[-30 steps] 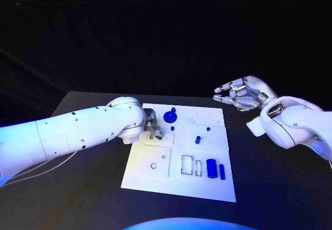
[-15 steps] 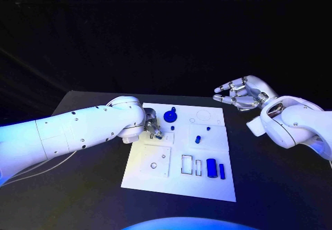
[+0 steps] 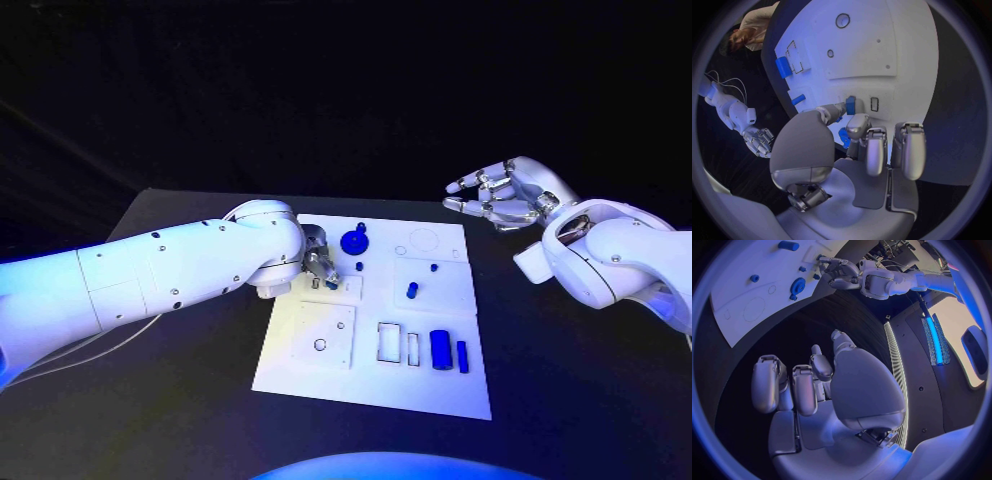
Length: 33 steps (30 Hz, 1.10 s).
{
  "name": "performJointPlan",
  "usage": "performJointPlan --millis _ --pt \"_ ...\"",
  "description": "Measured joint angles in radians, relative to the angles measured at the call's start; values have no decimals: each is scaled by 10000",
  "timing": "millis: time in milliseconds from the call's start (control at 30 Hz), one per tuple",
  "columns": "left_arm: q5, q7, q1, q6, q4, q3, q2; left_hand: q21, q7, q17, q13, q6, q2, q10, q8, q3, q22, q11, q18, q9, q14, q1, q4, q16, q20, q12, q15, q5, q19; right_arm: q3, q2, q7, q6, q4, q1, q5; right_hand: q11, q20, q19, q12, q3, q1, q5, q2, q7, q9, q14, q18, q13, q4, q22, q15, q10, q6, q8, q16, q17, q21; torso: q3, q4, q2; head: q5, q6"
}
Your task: Assemble the parts on the task board
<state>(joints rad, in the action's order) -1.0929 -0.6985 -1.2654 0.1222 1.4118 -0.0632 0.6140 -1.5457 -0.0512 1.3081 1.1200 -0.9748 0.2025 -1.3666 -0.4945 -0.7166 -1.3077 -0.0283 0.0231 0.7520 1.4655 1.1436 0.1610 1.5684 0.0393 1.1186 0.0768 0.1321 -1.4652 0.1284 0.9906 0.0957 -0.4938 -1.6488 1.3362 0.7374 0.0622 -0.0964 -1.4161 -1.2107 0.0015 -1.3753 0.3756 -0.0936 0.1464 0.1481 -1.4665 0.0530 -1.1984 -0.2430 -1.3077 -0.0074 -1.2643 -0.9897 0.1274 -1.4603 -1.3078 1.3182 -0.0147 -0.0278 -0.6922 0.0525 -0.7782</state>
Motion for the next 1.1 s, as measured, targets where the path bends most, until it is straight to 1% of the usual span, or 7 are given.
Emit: performJointPlan --millis 67,133,300,367,467,1100 --pt "0 -1 0 0 -15 -1 -12 -25 0 0 10 -1 67 -14 -33 -136 0 -13 0 0 0 -62 -136 0 0 0 0 -25 0 0 5 0 1 -1 0 1 0 0 0 0 0 0 0 0 0 0 0 0 10 0 0 0 0 0 0 0 0 -20 -1 2 0 -9 -6" --pt "0 -1 0 1 -24 -1 -19 -25 1 -1 35 -2 69 -41 -81 -178 1 -40 0 0 0 -168 -178 0 -37 4 0 -26 -37 0 10 0 2 -1 0 1 0 0 0 0 0 0 0 0 0 0 0 0 17 0 1 0 0 0 0 0 0 -38 -1 2 0 -12 -15" --pt "0 -2 1 17 -50 -1 -33 -25 1 -1 92 -3 70 -43 -81 -115 1 -42 0 -1 31 -169 -153 0 -37 84 40 -27 -37 0 13 0 4 -1 0 2 0 0 0 0 -16 2 0 2 0 0 0 -1 17 -16 1 0 0 0 0 0 1 -38 -4 2 0 -25 -36" --pt "0 -2 0 29 -61 -1 -34 -25 1 -1 97 -3 70 -49 -81 -85 1 -48 0 -1 1 -169 -147 0 -37 83 70 -27 -37 0 13 0 5 1 0 3 0 0 0 0 -42 54 0 54 0 0 0 -1 17 -42 1 0 0 0 -1 0 1 -38 -5 2 0 -25 -39" --pt "0 -2 0 50 -73 0 -34 -24 2 -2 131 -3 70 -85 -130 -60 1 -83 1 -5 1 -170 -121 0 -73 143 71 -27 -1 0 11 0 6 6 -1 3 0 0 0 0 -42 53 0 54 0 0 0 -1 17 -42 2 0 0 0 -1 0 1 -38 -5 1 0 -24 -46" --pt "-83 6 4 106 -85 -3 -20 -24 3 -4 218 -6 97 -127 -251 77 2 -124 1 -6 1 -196 -95 0 -73 259 70 -27 0 0 7 3 21 17 -8 6 0 -1 0 0 -42 52 -46 52 0 0 0 -1 17 -42 4 0 0 0 -1 0 3 -37 4 -6 5 -8 -41"
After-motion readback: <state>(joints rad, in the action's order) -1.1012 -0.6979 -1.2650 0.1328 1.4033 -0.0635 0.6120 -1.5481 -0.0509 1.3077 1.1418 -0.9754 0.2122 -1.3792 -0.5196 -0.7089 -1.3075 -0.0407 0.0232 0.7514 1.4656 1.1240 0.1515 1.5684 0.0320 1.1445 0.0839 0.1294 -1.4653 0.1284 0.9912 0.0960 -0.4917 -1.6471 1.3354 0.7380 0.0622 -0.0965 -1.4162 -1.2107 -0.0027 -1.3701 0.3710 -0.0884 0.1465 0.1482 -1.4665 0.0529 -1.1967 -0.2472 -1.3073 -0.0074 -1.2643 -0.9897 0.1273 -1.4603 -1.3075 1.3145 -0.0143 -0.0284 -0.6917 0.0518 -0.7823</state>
